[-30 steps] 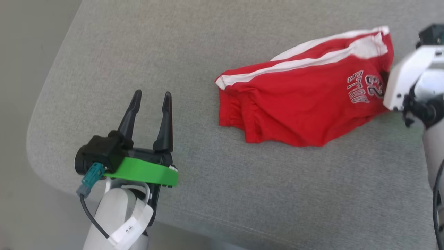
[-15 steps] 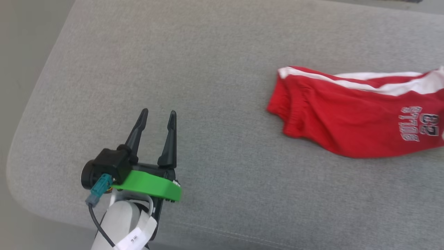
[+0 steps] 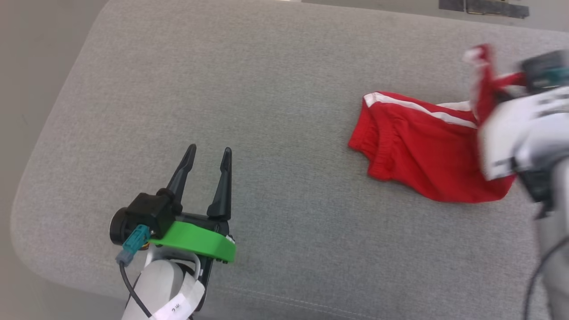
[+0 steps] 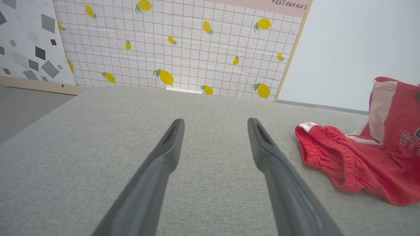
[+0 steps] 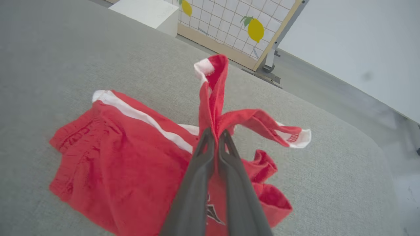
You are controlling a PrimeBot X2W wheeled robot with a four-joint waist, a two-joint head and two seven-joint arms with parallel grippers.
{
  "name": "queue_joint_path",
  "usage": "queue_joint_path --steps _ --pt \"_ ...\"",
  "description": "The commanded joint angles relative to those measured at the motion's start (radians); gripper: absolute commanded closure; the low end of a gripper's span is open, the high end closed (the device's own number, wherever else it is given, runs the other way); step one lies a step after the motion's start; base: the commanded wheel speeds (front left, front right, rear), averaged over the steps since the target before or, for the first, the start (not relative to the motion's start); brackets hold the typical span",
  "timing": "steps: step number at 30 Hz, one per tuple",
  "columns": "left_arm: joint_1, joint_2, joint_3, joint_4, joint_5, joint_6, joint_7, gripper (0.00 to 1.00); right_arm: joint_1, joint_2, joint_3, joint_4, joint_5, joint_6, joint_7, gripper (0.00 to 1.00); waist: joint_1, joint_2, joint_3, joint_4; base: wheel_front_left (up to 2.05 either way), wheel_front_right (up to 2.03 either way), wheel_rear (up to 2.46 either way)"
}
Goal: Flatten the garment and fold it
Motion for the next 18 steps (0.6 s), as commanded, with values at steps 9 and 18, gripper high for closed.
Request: queue_joint_path --steps 9,18 --pt "-0.005 -0.003 -0.019 0.005 -0.02 -0.003 -0.004 0.0 -0.098 0.02 0.305 0.148 0.062 -0.001 -0.004 1.0 0.0 -0.0001 0.021 0.051 0.0 0.0 0.0" --pt "-0.01 -0.003 -0.028 0.005 -0.033 0.008 -0.004 0.0 -0.154 0.044 0.425 0.335 0.171 -0.001 -0.071 0.0 0.0 -0.0001 0.03 0.059 0.0 0.0 0.0"
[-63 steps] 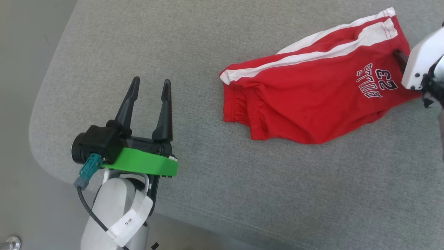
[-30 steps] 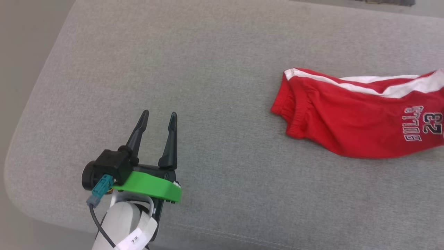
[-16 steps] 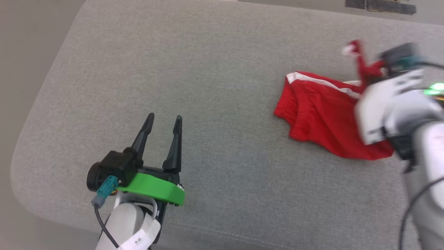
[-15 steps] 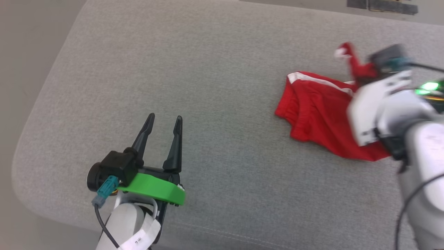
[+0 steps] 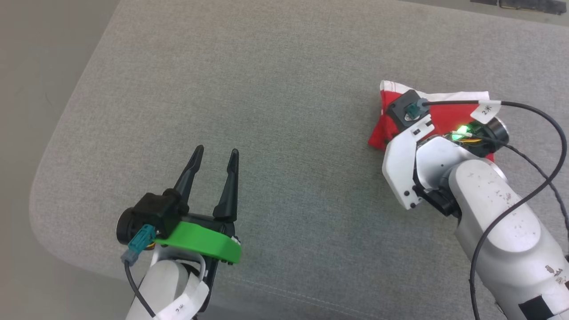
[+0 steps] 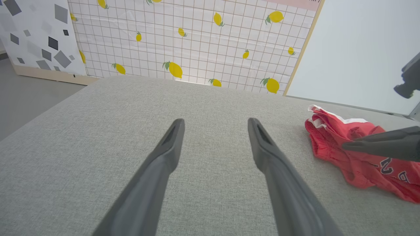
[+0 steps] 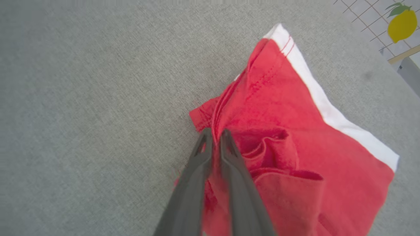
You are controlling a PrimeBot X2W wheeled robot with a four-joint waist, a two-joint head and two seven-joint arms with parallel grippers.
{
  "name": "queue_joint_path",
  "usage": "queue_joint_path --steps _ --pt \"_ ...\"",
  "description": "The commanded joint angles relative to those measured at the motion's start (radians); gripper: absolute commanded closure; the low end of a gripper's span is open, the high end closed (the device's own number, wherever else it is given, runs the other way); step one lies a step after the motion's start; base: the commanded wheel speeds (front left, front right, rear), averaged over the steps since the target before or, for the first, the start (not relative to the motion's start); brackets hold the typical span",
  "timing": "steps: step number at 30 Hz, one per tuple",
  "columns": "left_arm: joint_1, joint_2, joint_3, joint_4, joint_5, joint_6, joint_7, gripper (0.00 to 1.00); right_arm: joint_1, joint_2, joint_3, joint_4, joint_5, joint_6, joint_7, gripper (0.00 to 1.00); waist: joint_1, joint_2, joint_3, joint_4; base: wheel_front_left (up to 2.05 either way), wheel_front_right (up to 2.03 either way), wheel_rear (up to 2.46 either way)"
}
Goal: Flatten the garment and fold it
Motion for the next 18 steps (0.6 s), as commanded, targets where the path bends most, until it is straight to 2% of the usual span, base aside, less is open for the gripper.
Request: queue_joint_path --steps 1,4,9,13,18 --pt "-0.005 -0.003 0.001 -0.001 -0.013 0.007 -0.004 0.0 -0.017 0.008 0.009 0.004 0.031 -0.001 -0.021 0.0 0.0 0.0 -0.004 -0.006 0.0 0.0 0.0" --pt "0.004 -0.003 0.01 0.001 -0.01 0.009 -0.004 0.0 -0.012 0.025 0.02 -0.024 0.153 -0.001 -0.077 0.0 0.0 0.0 -0.021 -0.023 0.0 0.0 0.0" --pt "0.022 -0.003 0.028 0.0 -0.005 0.011 -0.004 0.0 0.009 0.007 -0.041 -0.104 0.233 -0.001 -0.209 0.0 0.0 0.0 -0.053 -0.06 0.0 0.0 0.0" --pt "0.041 -0.003 0.037 -0.003 0.002 0.01 -0.004 0.0 0.058 0.014 -0.164 -0.147 0.236 -0.001 -0.303 0.0 0.0 0.0 -0.082 -0.092 0.0 0.0 0.0" --pt "0.055 -0.003 0.044 -0.01 0.008 0.009 -0.004 0.0 0.131 0.068 -0.372 -0.165 0.291 -0.001 -0.369 0.0 0.0 0.0 -0.098 -0.12 0.0 0.0 0.0"
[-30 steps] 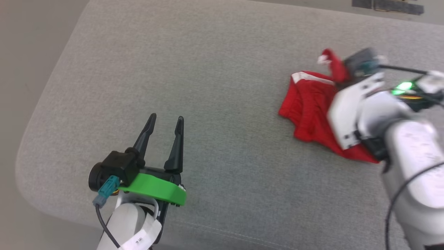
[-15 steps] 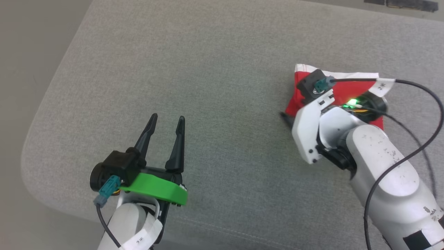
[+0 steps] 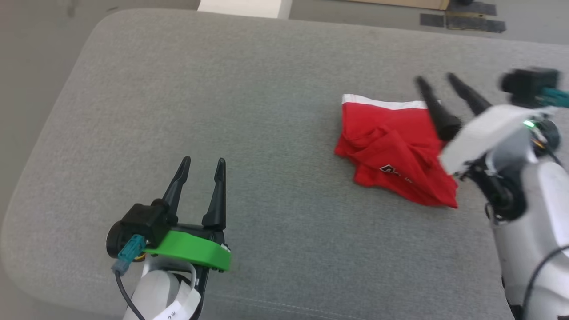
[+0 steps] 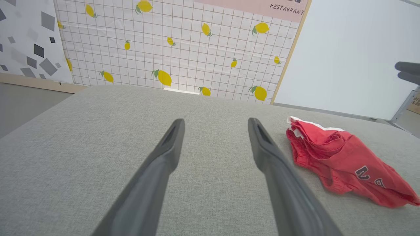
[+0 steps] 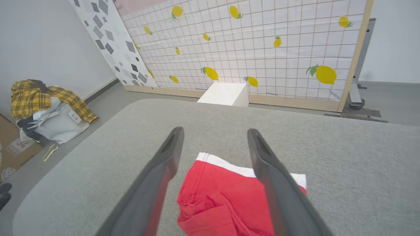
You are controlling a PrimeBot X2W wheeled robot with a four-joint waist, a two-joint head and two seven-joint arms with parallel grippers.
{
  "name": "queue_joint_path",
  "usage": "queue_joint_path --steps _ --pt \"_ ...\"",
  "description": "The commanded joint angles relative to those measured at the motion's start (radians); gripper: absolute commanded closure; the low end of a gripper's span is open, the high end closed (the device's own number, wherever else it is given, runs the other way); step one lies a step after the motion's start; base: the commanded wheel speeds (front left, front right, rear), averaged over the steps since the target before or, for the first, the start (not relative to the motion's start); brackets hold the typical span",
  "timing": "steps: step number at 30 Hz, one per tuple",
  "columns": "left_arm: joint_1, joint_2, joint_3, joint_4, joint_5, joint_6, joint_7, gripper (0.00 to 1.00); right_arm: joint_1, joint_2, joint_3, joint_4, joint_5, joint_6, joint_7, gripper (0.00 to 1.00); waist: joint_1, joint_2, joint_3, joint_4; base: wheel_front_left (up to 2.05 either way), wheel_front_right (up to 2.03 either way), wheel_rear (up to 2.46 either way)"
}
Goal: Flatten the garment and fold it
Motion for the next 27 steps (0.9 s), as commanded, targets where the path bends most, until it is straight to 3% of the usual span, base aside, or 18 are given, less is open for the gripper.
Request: queue_joint_path --steps 1,6,14,27 --pt "0.014 -0.003 0.004 -0.006 0.006 0.001 -0.004 0.0 0.026 0.017 -0.058 0.0 0.021 -0.002 -0.012 0.0 0.0 0.0 -0.016 -0.025 0.0 0.0 0.0" --pt "0.007 -0.003 0.0 -0.012 0.012 -0.003 -0.004 0.0 0.058 0.065 -0.261 0.06 0.111 -0.002 0.008 0.0 0.0 0.0 0.002 -0.032 0.0 0.0 0.0" --pt "-0.019 -0.003 -0.009 -0.017 0.017 -0.008 -0.004 0.0 0.004 0.089 -0.43 0.262 0.187 -0.002 0.174 0.0 0.0 0.0 0.055 -0.016 0.0 0.0 0.0" --pt "-0.043 -0.003 -0.013 -0.017 0.008 -0.011 -0.004 0.0 -0.099 0.101 -0.439 0.432 0.19 -0.002 0.508 0.0 0.0 0.0 0.089 0.028 0.0 0.0 0.0"
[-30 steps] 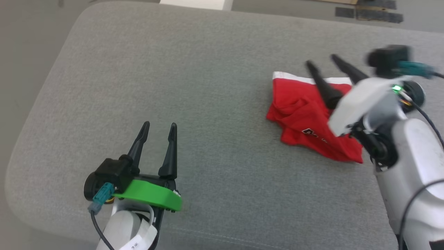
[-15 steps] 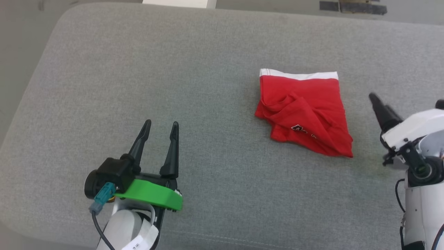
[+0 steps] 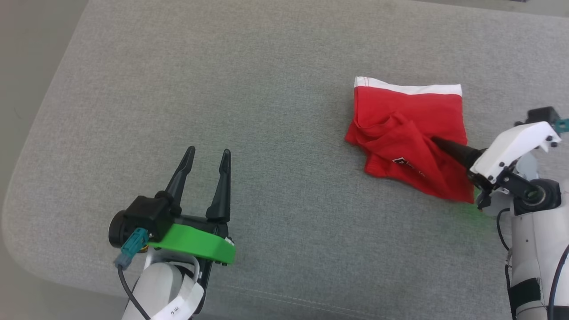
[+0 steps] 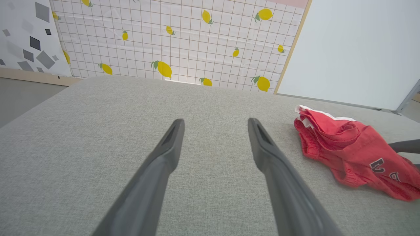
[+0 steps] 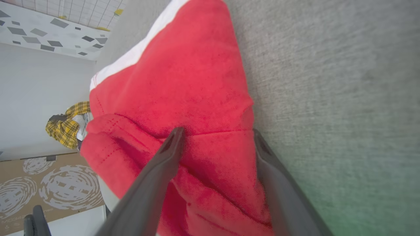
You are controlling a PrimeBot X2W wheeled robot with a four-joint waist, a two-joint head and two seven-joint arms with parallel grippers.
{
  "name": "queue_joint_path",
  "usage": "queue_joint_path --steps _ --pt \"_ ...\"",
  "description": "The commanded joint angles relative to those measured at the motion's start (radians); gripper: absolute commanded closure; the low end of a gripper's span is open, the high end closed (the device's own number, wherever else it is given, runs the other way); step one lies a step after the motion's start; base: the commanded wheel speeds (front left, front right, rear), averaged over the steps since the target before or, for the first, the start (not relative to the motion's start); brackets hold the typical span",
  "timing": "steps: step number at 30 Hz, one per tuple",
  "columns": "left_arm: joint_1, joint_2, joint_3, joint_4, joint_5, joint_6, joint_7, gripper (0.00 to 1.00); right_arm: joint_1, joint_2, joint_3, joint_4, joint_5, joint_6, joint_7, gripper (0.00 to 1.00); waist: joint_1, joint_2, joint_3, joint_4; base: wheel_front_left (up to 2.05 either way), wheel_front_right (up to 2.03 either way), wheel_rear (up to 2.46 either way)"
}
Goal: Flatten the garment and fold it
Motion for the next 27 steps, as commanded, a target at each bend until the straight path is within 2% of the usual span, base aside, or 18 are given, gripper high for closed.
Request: queue_joint_path --steps 1,2,3,4,5,6,13,17,21,27 --pt "-0.018 -0.002 0.0 -0.001 -0.005 -0.004 -0.004 0.0 -0.001 0.014 0.008 0.016 0.01 -0.001 0.031 0.0 0.0 0.0 0.001 0.004 0.0 0.0 0.0" --pt "-0.019 -0.002 0.0 0.0 -0.006 -0.003 -0.004 0.0 -0.002 0.016 0.011 0.021 0.016 -0.001 0.057 0.03 0.0 0.0 0.001 0.004 0.0 0.0 0.0" --pt "-0.019 -0.002 0.0 0.001 -0.006 -0.003 -0.004 0.0 -0.004 0.017 0.011 0.024 0.024 -0.001 0.077 0.53 0.0 0.0 0.0 0.005 0.0 0.0 0.0" --pt "-0.019 -0.002 0.001 0.002 -0.007 -0.002 -0.004 0.0 -0.006 0.019 0.01 0.026 0.035 -0.001 0.099 0.71 0.0 0.0 -0.002 0.005 0.0 0.0 0.0" --pt "-0.019 -0.002 0.001 0.002 -0.007 -0.001 -0.004 0.0 -0.009 0.02 0.009 0.024 0.045 -0.001 0.112 0.94 0.0 0.0 -0.002 0.005 0.0 0.0 0.0" --pt "-0.019 -0.002 0.001 0.002 -0.007 -0.001 -0.004 0.0 -0.013 0.021 0.008 0.018 0.054 -0.001 0.12 1.0 0.0 0.0 -0.003 0.004 0.0 0.0 0.0" --pt "-0.01 -0.002 0.009 -0.003 0.001 0.003 -0.004 0.0 -0.023 0.024 0.073 -0.05 0.058 -0.001 0.15 1.0 0.0 0.0 -0.009 -0.042 0.0 0.0 0.0" --pt "-0.008 -0.002 0.018 -0.009 0.013 0.0 -0.004 0.0 -0.031 0.014 0.178 -0.116 0.003 -0.001 0.165 1.0 0.0 0.0 -0.006 -0.112 0.0 0.0 0.0" --pt "-0.015 -0.002 0.019 -0.02 0.031 -0.003 -0.004 0.0 -0.035 -0.052 0.33 -0.188 -0.097 -0.001 0.16 1.0 0.0 0.0 0.007 -0.208 0.0 0.0 0.0" --pt "-0.053 0.0 0.0 -0.035 0.06 -0.008 -0.004 0.0 -0.062 -0.202 0.542 -0.228 -0.25 -0.001 0.109 1.0 0.0 0.0 0.044 -0.355 0.0 0.0 0.0"
